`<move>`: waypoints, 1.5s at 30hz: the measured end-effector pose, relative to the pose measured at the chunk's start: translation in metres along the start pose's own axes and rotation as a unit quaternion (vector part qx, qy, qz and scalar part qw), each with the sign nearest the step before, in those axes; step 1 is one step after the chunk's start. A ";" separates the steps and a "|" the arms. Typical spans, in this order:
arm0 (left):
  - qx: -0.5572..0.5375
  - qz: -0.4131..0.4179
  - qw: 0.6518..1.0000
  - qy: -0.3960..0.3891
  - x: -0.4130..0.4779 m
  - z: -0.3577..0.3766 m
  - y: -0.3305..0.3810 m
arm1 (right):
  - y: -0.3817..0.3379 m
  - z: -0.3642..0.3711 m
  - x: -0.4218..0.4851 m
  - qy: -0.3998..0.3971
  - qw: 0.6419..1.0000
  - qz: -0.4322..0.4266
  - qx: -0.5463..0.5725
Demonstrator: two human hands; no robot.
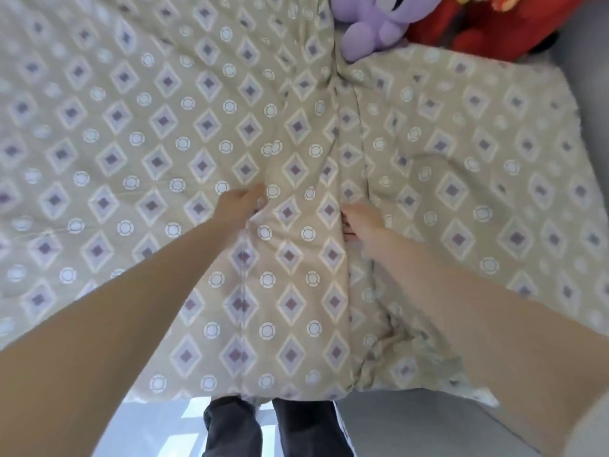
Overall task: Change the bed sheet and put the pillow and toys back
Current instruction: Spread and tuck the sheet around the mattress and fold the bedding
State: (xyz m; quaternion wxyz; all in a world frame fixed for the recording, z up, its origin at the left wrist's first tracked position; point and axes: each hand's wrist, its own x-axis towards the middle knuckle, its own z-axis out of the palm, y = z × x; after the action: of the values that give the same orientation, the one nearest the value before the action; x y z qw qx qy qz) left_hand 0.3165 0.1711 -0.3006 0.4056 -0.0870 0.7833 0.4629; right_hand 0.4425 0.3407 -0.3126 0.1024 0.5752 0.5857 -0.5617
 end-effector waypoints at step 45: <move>0.112 0.066 0.983 0.132 0.107 -0.006 0.072 | -0.100 0.011 0.091 0.131 0.989 -0.043 -0.061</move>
State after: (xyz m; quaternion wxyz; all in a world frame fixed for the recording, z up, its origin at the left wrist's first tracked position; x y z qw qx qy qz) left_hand 0.2060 0.2322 -0.3286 0.2740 -0.0495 0.8808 0.3829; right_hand 0.3290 0.4121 -0.3317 0.0352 0.6109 0.6512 -0.4488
